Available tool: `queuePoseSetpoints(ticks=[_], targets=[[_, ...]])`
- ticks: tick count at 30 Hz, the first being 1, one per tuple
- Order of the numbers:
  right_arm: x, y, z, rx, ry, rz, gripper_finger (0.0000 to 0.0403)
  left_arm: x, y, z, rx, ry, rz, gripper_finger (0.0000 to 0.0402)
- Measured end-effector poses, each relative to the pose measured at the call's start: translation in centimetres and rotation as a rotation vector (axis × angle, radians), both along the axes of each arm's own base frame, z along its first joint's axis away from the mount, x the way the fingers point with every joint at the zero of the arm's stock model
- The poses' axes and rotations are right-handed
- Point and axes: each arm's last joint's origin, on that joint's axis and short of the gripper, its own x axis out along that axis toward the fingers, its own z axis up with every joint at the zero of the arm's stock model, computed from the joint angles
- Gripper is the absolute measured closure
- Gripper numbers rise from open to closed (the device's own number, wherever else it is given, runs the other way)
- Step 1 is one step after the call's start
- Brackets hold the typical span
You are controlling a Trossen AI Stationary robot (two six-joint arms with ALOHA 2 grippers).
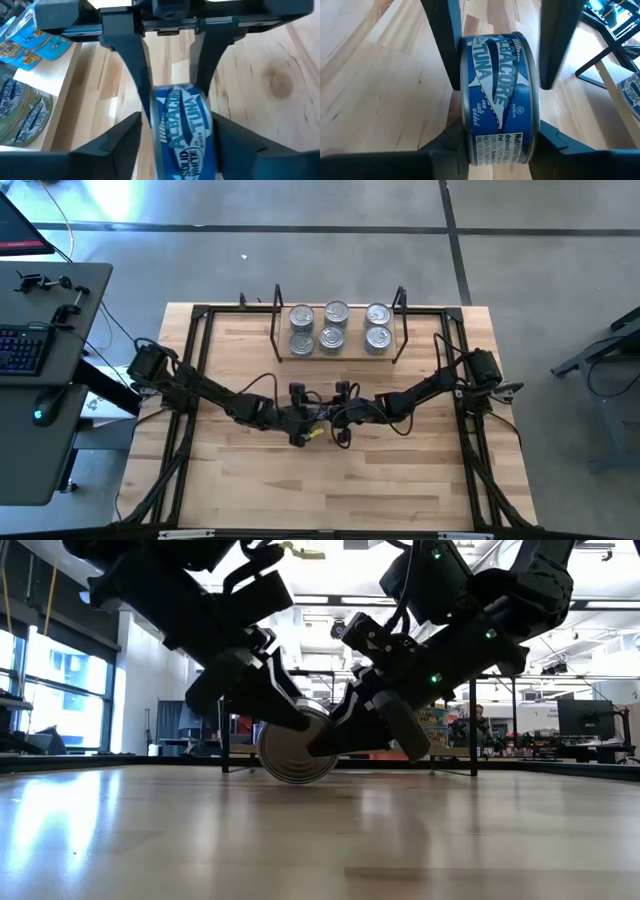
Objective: Stack canned seafood by type on shelf
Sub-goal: Stack the blue tuna can on top of the bottom blue tuna can on the shelf
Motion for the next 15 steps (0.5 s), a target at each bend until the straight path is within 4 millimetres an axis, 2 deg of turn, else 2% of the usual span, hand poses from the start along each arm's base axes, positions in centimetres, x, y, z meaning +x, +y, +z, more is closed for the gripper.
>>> queuePoseSetpoints(ticks=[6, 8, 11, 13, 15], targets=[[-0.1, 0.0, -0.1, -0.005, 0.014, -0.005, 0.0277, -0.2, -0.7, 0.1, 0.0, -0.006, -0.02, 0.0276], [-0.2, 0.3, -0.1, 0.014, 0.036, 0.017, 0.0246, -0.3, -1.0, 0.1, 0.018, 0.009, -0.047, 0.0276], [-0.8, 0.5, 0.1, 0.049, 0.086, -0.004, 0.0172, -0.6, -1.8, 0.2, 0.072, 0.067, -0.075, 0.0276], [-1.4, 0.6, 1.0, 0.096, 0.099, -0.079, 0.0134, -0.8, -2.3, 0.5, 0.162, 0.133, -0.056, 0.0276], [-2.2, 0.5, 1.8, 0.13, 0.12, -0.174, 0.0113, -0.9, -2.5, 1.2, 0.262, 0.184, -0.007, 0.0276]])
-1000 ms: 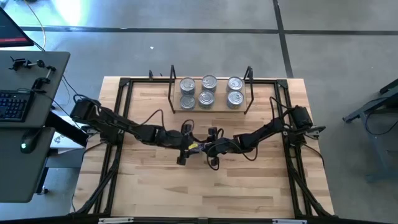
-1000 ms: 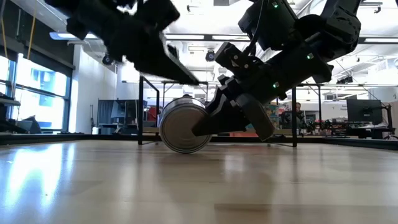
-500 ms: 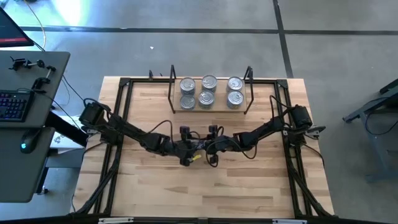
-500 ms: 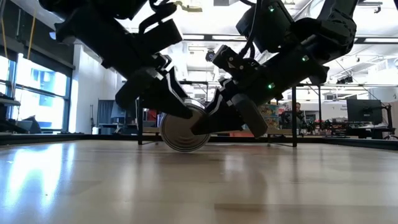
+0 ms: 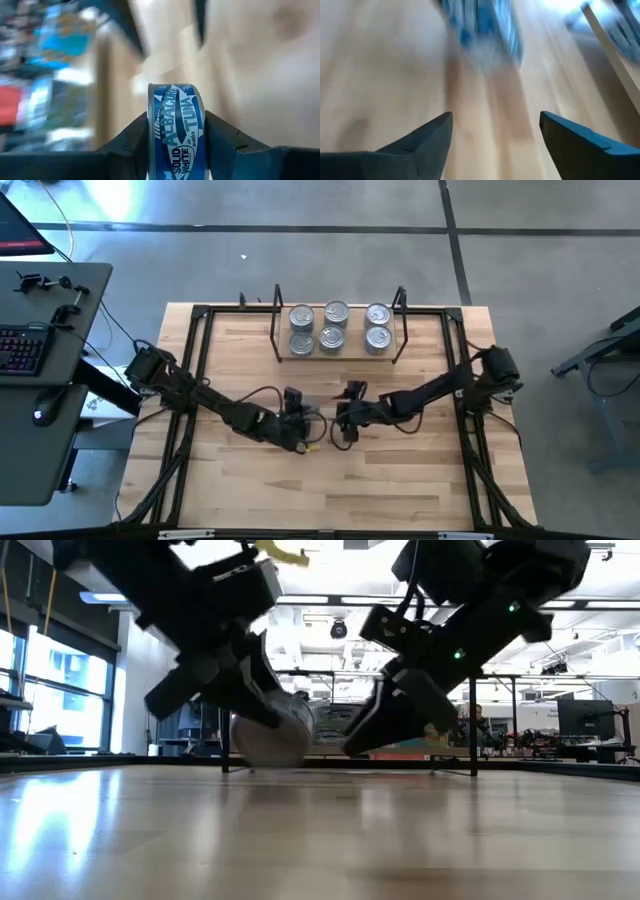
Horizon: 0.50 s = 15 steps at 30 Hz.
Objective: Stack canned seafood by type on shelf
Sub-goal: Stack the blue tuna can on top of the bottom blue tuna can on the shelf
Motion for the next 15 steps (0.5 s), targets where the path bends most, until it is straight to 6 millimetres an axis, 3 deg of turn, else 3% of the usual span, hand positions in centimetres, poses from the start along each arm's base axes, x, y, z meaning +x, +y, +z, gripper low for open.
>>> queuePoseSetpoints(ticks=[3, 6, 15], targets=[[-1.3, 0.3, 0.5, -0.011, 0.068, -0.093, 0.0105, 0.2, 0.0, 1.7, 0.174, 0.044, 0.068, 0.0276], [-2.2, 0.9, 1.1, -0.06, 0.083, -0.135, 0.0103, 0.8, 1.2, 3.0, 0.319, 0.102, 0.105, 0.0276], [-3.1, 2.8, 1.2, -0.151, 0.055, -0.189, 0.0102, 2.8, 10.4, 3.9, 0.386, 0.251, 0.236, 0.0276]])
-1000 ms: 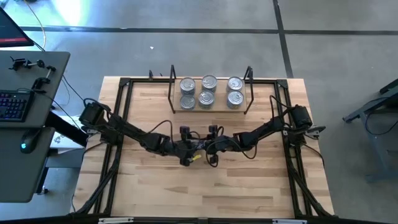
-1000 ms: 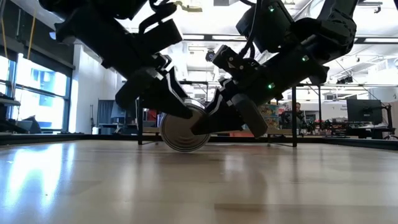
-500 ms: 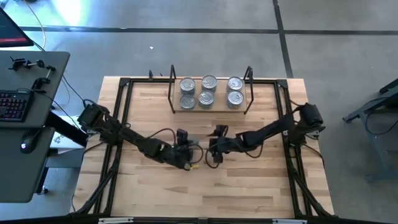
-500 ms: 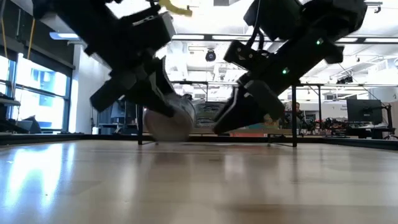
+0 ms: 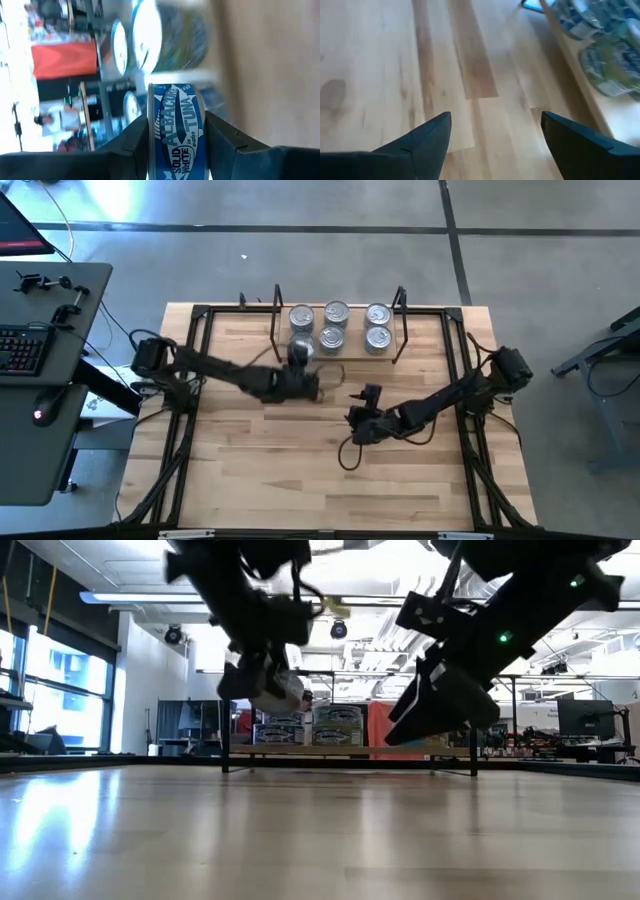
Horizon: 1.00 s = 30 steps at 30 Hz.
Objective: Stack canned seafood by type on shelf
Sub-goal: Stack the blue tuna can on top of the bottom blue tuna can on the shelf
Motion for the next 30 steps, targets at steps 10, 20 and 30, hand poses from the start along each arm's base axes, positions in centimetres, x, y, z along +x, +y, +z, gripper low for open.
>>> queuePoseSetpoints(ticks=[10, 20, 30], targets=[[-0.9, 1.0, -0.1, -0.061, -0.004, -0.05, 0.0101, -0.3, 5.9, -0.2, -0.097, 0.007, 0.094, 0.0271], [-0.9, 1.0, -0.1, -0.06, -0.005, -0.052, 0.0101, 0.0, 5.9, -0.5, -0.288, -0.022, -0.01, 0.0223], [-0.9, 1.0, -0.1, -0.06, -0.007, -0.053, 0.0101, 0.0, 6.1, -0.5, -0.293, 0.01, -0.05, 0.0219]])
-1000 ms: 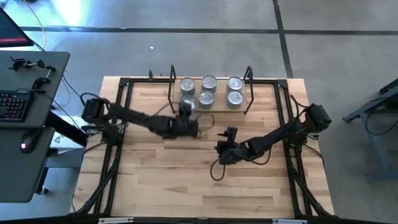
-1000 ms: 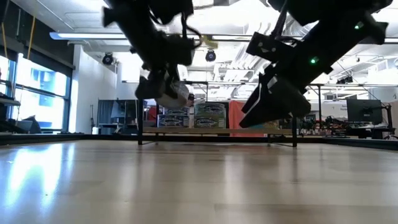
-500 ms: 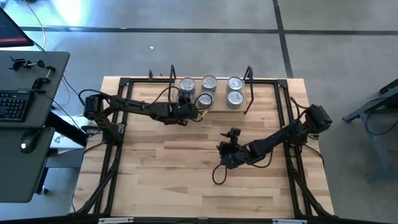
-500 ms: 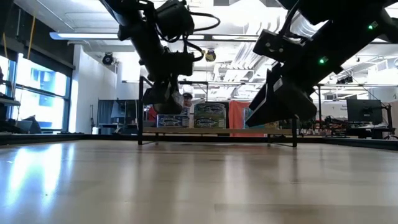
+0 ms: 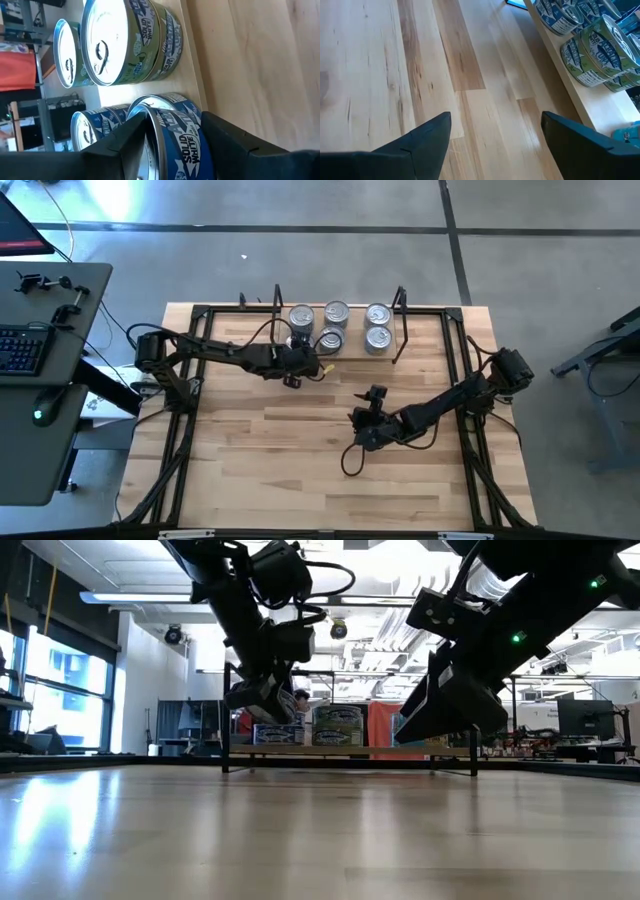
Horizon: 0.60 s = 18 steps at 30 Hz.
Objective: Stack canned seafood by type on shelf
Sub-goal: Stack the blue tuna can on top of the bottom blue tuna can on the shelf
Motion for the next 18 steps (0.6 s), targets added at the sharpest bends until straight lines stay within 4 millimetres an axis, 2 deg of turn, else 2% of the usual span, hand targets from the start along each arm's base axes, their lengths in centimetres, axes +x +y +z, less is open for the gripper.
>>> queuePoseSetpoints(ticks=[5, 13, 18], targets=[[0.0, 0.0, 0.0, 0.0, -0.001, 0.0, 0.0101, 0.03, -0.14, 0.02, 0.024, 0.025, -0.028, 0.0222], [0.01, 0.0, -0.01, 0.0, -0.001, 0.0, 0.0101, 0.11, -0.86, 0.11, 0.097, 0.053, -0.035, 0.0277], [0.01, 0.0, -0.01, 0.004, -0.004, -0.003, 0.0101, 0.16, -0.73, 0.28, 0.145, 0.031, 0.019, 0.0281]])
